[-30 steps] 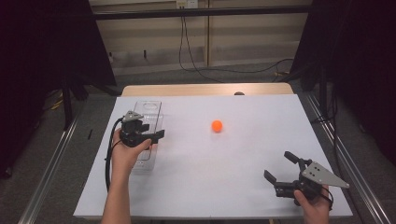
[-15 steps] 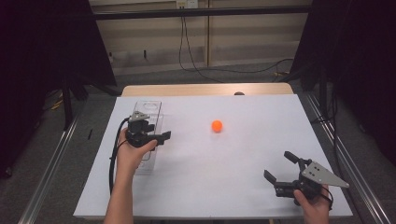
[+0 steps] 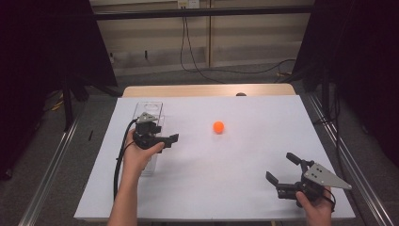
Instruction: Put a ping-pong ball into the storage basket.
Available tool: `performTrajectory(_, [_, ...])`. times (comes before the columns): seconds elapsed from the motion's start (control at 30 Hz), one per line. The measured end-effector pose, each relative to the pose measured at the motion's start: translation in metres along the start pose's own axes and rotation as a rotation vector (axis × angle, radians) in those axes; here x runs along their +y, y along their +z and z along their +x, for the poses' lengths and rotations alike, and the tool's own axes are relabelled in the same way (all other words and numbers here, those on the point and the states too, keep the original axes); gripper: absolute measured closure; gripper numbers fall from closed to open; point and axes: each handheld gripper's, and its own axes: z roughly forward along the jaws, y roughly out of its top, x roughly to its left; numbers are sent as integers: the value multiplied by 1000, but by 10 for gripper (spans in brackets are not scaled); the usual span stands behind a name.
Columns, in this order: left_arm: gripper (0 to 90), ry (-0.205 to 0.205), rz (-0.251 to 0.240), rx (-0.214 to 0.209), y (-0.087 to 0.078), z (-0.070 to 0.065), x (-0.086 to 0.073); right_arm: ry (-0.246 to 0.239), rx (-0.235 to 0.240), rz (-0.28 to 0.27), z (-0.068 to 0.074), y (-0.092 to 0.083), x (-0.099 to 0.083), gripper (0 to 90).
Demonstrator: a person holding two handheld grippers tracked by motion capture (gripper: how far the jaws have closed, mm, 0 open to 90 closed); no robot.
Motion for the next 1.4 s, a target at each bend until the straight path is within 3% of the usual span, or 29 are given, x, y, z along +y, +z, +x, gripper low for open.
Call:
performTrajectory(0.8, [156, 18, 12, -56, 14, -16, 3, -3, -1, -7, -1, -2, 1, 11])
performTrajectory(1.4, [138, 39, 12, -56, 23, -24, 3, -9, -1, -4, -1, -2, 1, 11])
